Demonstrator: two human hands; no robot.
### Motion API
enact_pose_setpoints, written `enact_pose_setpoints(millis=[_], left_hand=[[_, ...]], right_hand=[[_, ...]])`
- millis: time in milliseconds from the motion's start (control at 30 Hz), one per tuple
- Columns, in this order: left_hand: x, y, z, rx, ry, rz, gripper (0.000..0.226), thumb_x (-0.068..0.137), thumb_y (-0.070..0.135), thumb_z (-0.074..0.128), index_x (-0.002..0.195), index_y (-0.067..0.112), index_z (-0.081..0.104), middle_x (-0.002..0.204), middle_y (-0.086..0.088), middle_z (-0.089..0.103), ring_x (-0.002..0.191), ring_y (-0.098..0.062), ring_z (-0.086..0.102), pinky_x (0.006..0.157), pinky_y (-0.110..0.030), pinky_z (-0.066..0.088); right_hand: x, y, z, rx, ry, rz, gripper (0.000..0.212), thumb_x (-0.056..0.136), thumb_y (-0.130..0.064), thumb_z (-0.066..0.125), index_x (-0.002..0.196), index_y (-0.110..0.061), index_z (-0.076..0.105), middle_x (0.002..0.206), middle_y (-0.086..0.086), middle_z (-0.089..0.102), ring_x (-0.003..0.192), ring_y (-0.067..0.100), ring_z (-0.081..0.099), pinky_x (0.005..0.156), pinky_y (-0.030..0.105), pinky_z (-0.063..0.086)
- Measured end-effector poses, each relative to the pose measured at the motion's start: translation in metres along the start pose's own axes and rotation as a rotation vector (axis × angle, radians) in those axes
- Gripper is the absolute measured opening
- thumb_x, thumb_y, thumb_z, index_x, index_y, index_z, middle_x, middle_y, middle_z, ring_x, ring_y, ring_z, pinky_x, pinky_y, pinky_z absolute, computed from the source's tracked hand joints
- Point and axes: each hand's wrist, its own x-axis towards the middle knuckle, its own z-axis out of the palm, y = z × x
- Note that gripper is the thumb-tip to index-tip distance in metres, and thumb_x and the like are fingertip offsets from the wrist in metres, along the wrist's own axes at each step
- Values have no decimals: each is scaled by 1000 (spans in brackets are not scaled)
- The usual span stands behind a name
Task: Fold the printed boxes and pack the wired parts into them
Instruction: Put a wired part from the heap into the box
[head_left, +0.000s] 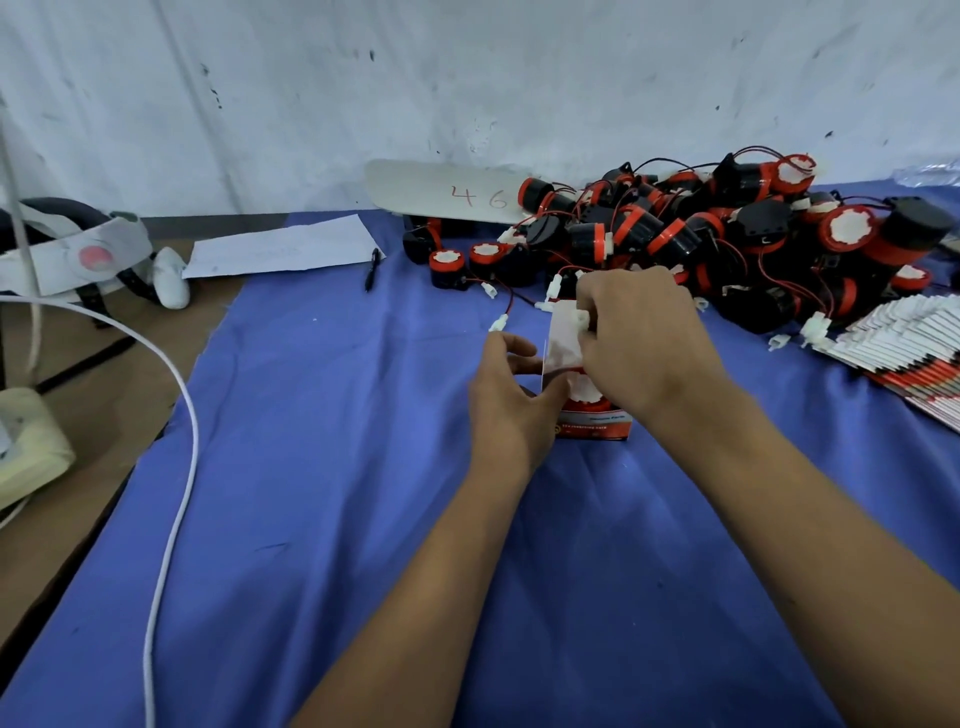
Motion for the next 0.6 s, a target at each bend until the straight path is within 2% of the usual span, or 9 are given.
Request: enact_pose_setpoints(millis=[100,233,333,467,533,600], left_hand=[[1,0,1,0,2,-8,37,87,25,81,104,23,49,103,7,69,54,-2,56,52,-17,44],[1,-1,2,-6,13,1,34,89,30,80,102,23,50,101,8,69,57,-5,58,55,-23,48],[1,0,2,10,9,-2,35,88,26,81,103,22,50,100,9,69,55,-2,57,54,-18,47],[0,-1,1,-6,7,23,35,86,23,83,104,18,53,104,2,70,63,-16,57,62,-32,53],[-1,-1,0,-13,1,26,34,86,24,83,104,17,55,104,0,71,68,-19,59,66,-38,56],[-1,-1,-1,-10,0,30,32,87,24,83,103,16,56,103,1,71,69,-18,60,66,-36,56]], right_hand=[[-3,3,10,-12,52,14,18,86,1,56,76,-11,47,65,3,47,64,26,48,53,36,36],[-8,4,13,-48,-20,-44,11,85,-2,58,79,-9,63,70,9,60,67,29,54,60,41,51],[-10,6,15,-14,-57,-95,15,84,-2,55,80,-10,67,67,8,58,67,29,50,58,40,50],[-14,8,20,9,-1,-69,15,83,0,60,83,-9,72,73,9,65,71,30,58,61,43,54],[-14,8,24,-4,34,-45,14,80,2,61,77,-10,69,68,7,60,66,28,56,54,38,50],[-14,9,30,-66,52,-14,16,78,3,61,70,-11,64,63,5,53,64,27,52,49,32,37]])
